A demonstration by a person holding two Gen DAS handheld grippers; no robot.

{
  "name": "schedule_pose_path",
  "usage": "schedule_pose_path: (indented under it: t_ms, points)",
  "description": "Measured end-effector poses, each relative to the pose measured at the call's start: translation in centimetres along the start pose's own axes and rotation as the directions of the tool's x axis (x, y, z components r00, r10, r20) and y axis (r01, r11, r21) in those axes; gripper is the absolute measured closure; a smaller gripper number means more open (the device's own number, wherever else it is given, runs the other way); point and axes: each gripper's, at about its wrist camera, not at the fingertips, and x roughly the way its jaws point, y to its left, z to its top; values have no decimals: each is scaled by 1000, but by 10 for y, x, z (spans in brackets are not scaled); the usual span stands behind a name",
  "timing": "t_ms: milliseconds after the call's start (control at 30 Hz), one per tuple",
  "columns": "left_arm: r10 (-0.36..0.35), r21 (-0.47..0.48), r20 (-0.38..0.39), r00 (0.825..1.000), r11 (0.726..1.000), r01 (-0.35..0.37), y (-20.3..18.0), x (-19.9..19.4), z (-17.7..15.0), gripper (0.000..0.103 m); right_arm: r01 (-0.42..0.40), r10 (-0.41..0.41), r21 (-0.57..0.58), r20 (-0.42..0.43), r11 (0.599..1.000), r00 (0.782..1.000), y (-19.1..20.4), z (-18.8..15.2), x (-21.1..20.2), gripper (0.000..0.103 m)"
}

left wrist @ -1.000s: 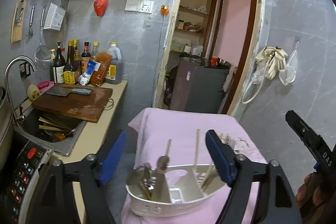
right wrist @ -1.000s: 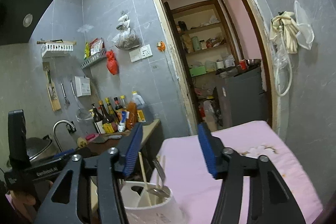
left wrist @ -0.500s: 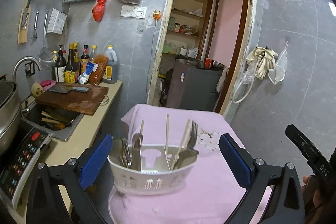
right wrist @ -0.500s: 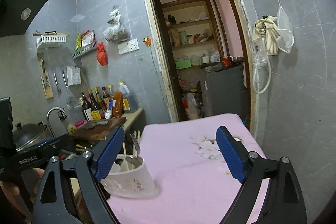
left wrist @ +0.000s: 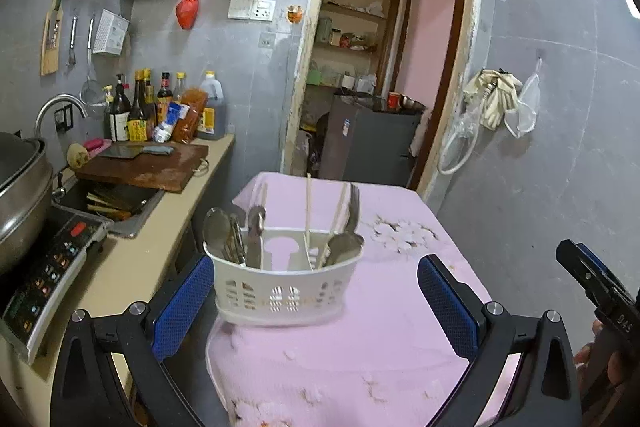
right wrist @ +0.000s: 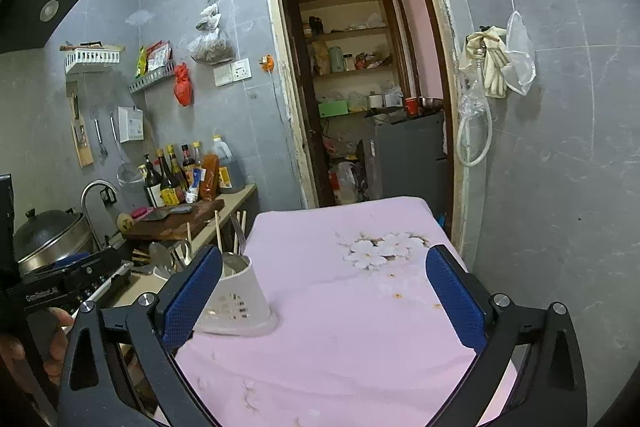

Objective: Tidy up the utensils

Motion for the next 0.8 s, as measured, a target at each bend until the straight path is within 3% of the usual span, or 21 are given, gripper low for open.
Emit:
schedule_pose_path:
  t_ms: [400,800]
  points:
    - [11,5,-18,1000,1000,-11,-4,-16,-18,1,30,-30,-3,-43,1000,999,-1,-13,-19,2]
    - [55,35,10,998,998,-55,-4,-30,-31,1,81,-81,2,-49,997,996,-1,-27,-34,2]
